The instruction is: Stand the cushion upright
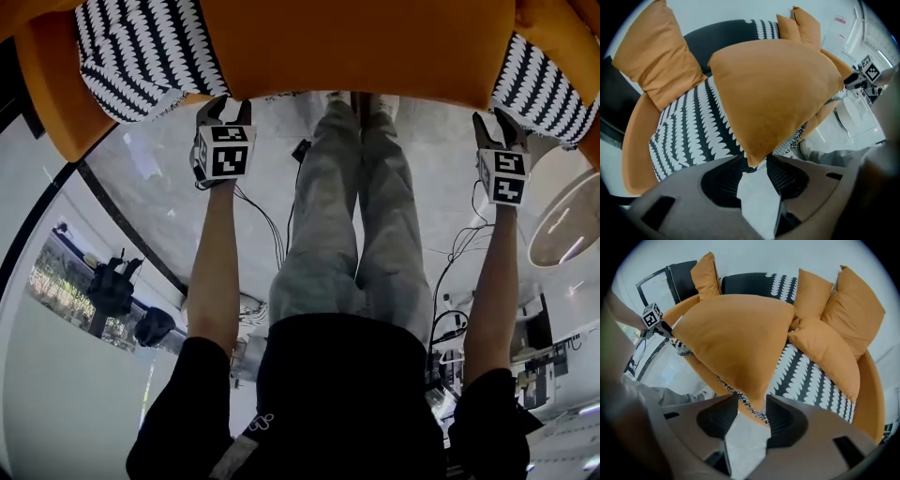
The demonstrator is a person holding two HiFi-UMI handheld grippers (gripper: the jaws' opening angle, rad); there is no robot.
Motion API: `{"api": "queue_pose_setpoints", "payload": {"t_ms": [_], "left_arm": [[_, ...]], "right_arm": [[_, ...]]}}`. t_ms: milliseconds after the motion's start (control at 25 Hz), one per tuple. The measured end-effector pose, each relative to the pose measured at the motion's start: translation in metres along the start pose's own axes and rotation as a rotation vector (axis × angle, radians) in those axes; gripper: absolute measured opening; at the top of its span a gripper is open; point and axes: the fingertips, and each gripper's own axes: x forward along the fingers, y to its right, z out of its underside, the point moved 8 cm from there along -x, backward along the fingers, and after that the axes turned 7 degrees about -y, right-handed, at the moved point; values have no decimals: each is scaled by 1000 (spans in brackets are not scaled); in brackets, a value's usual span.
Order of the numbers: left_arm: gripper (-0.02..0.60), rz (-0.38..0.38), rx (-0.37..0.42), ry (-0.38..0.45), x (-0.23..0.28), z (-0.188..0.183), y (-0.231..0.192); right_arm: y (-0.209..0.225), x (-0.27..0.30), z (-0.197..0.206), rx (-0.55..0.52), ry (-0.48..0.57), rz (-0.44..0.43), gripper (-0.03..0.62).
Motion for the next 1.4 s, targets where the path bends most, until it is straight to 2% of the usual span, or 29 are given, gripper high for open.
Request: {"api": "queue_pose_setpoints", "payload": {"t_ms": [120, 200, 280, 400, 720, 960, 1080, 1240, 1400], "left_arm": [[152, -10, 33, -43, 17, -3, 3], [150, -10, 27, -55, 25, -3, 0], [149, -16, 6, -44, 24, -5, -3], [62, -39, 15, -13, 15, -17, 0], [38, -6, -16, 44, -36, -31, -6], [38, 40, -54, 106, -86, -49, -20], [38, 39, -56, 143, -107, -60, -32], [38, 43, -58, 226, -137, -75, -55], [38, 103, -128, 327, -168, -90, -70]], "right_arm": [[2, 15, -3, -12, -36, 16, 167], [0, 21, -10, -21, -52, 28, 166], [-4, 21, -19, -21, -56, 34, 114], [-6, 18, -26, -28, -62, 55, 52], [0, -27, -46, 109, -6, 30, 25], [10, -79, -68, 128, 55, 60, 23], [12, -100, -84, 129, 103, 72, 23], [16, -130, -111, 122, 179, 100, 23], [26, -160, -136, 128, 256, 125, 23]]}}
